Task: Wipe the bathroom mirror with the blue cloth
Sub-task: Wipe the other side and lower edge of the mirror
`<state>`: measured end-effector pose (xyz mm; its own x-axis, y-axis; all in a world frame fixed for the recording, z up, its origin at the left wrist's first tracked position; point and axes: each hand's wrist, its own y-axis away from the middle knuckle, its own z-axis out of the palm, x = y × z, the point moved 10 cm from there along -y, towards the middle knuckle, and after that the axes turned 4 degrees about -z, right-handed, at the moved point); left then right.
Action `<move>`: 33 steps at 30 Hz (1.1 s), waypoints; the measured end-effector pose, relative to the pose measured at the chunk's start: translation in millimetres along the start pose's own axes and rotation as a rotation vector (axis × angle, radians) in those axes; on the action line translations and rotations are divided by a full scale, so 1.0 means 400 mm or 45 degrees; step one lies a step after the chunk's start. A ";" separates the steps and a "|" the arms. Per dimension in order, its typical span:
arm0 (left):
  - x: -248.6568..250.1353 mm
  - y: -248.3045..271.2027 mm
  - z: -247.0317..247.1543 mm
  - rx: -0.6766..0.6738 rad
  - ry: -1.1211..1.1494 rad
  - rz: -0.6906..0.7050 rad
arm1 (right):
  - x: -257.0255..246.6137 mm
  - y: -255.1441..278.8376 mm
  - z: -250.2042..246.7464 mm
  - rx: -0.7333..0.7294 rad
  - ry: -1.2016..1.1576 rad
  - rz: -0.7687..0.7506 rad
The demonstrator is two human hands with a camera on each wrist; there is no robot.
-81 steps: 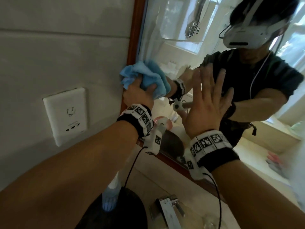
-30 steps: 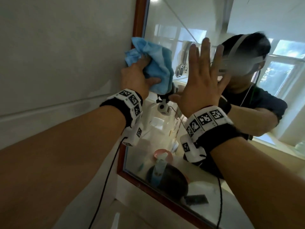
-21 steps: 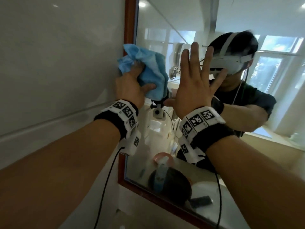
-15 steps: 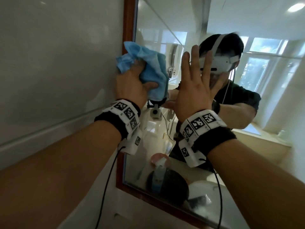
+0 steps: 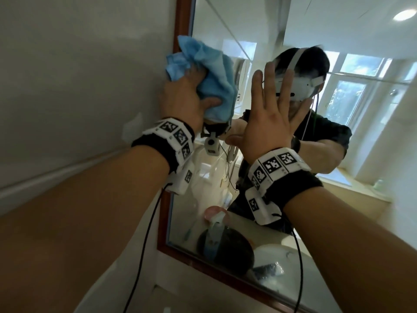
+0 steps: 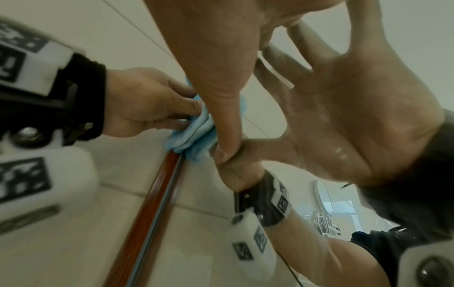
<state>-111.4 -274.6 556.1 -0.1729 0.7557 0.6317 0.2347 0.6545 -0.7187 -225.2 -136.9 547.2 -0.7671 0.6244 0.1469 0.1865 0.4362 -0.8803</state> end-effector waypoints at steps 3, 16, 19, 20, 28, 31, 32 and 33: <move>-0.058 0.086 0.034 -0.034 0.000 -0.062 | 0.001 0.002 0.004 -0.013 -0.001 -0.009; -0.293 0.443 0.243 -0.320 -0.425 -0.138 | -0.005 0.033 0.021 -0.108 -0.112 -0.084; -0.278 0.443 0.228 -0.286 -0.298 -0.179 | -0.002 0.038 0.037 -0.150 -0.140 -0.126; -0.274 0.442 0.221 -0.269 -0.273 -0.198 | -0.001 0.039 0.043 -0.152 -0.134 -0.141; -0.171 0.302 0.156 -0.111 -0.247 -0.029 | 0.004 0.068 0.031 -0.078 -0.068 -0.155; -0.087 0.181 0.081 -0.027 -0.105 -0.063 | 0.004 0.068 0.030 -0.041 -0.043 -0.140; -0.060 0.145 0.060 -0.015 -0.065 -0.068 | 0.003 0.069 0.033 -0.036 -0.045 -0.135; -0.031 0.115 0.047 -0.021 -0.046 -0.049 | 0.003 0.070 0.033 -0.030 -0.043 -0.131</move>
<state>-116.3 -253.3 509.8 -0.2164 0.7306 0.6476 0.2431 0.6828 -0.6890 -229.3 -132.5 516.8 -0.8034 0.5531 0.2205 0.1192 0.5122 -0.8505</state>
